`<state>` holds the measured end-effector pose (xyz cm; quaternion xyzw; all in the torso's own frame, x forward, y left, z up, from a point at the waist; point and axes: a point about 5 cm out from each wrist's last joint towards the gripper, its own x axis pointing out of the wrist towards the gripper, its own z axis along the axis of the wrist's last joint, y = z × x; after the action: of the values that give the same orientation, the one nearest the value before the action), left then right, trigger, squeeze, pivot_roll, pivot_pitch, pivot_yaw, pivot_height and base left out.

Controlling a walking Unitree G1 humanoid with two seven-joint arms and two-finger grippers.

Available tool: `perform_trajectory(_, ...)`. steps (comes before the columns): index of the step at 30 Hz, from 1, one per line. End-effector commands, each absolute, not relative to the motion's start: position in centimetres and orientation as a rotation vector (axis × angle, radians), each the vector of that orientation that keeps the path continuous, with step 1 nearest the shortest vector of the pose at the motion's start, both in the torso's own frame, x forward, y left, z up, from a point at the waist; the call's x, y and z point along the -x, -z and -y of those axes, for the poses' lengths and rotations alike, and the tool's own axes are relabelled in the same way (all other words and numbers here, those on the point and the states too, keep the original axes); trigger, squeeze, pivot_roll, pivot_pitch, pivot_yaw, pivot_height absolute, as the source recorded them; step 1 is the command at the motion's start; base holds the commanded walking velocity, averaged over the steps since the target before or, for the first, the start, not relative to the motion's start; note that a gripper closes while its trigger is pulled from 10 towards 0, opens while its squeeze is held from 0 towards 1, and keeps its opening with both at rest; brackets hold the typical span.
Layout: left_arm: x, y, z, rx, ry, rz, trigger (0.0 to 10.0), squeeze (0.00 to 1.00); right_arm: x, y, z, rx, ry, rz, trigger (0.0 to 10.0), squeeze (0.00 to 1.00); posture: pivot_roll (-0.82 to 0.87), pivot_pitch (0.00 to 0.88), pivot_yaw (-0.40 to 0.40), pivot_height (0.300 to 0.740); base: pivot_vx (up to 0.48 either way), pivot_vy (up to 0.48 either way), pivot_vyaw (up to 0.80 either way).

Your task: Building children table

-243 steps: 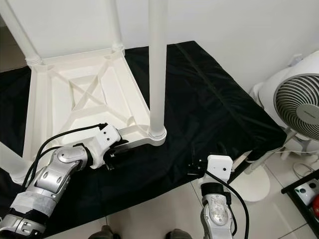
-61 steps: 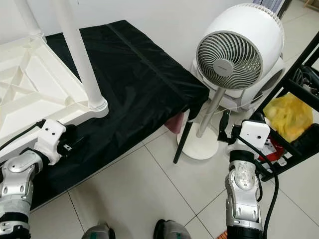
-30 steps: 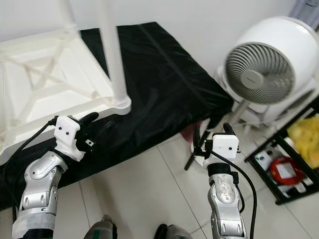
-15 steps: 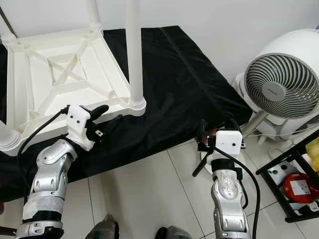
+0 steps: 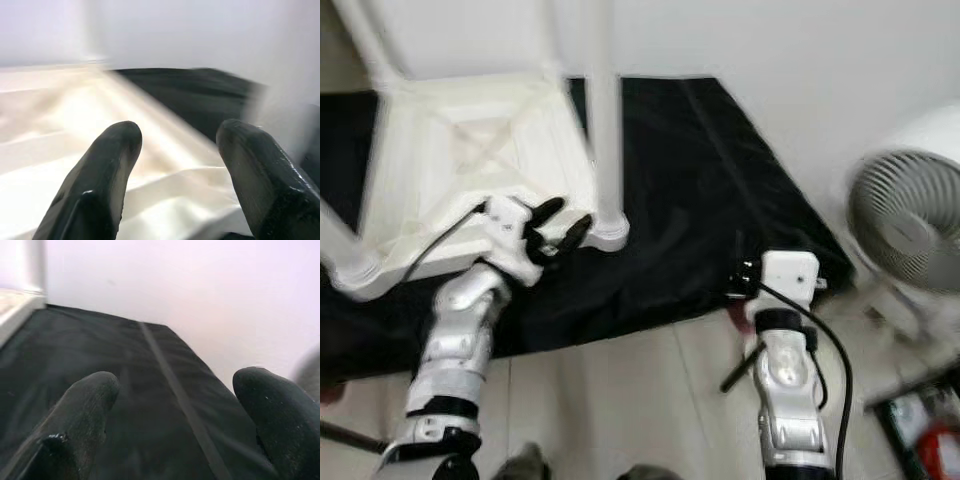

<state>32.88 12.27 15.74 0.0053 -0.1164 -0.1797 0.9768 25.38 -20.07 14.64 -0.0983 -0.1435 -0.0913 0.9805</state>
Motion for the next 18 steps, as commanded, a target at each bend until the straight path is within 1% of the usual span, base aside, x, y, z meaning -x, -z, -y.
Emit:
perform_trajectory(1, -32.9, -15.1, -13.2, 0.004, 0.304, 0.205, 10.0, 0.0, -25.5, -14.4, 19.8, 0.188, 0.175, 0.278, 10.0, 0.0, 0.03, 0.049, -0.094, 0.74, 0.0, 0.0, 0.8)
perform_trajectory(2, -33.6, -14.7, -13.6, 0.03, 0.268, 0.18, 10.0, 0.0, -25.7, -14.6, 19.7, 0.186, 0.162, 0.279, 10.0, 0.0, 0.0, 0.041, -0.117, 0.74, 0.0, 0.0, 0.8)
perform_trajectory(4, -34.1, -14.4, -13.6, 0.035, 0.253, 0.15, 10.0, 0.0, -25.9, -14.7, 19.6, 0.179, 0.144, 0.279, 10.0, 0.0, 0.01, 0.036, -0.128, 0.74, 0.0, 0.0, 0.78)
perform_trajectory(9, -35.0, -14.4, -13.0, 0.006, 0.232, 0.141, 10.0, 0.0, -26.2, -14.4, 19.7, 0.119, 0.122, 0.258, 10.0, 0.0, 0.03, 0.03, -0.129, 0.74, 0.0, 0.0, 0.0)
perform_trajectory(18, -35.2, -14.7, -12.9, -0.011, 0.228, 0.155, 10.0, 0.0, -26.3, -14.3, 19.7, 0.112, 0.123, 0.253, 10.0, 0.0, 0.04, 0.026, -0.125, 0.74, 0.0, 0.0, 0.0)
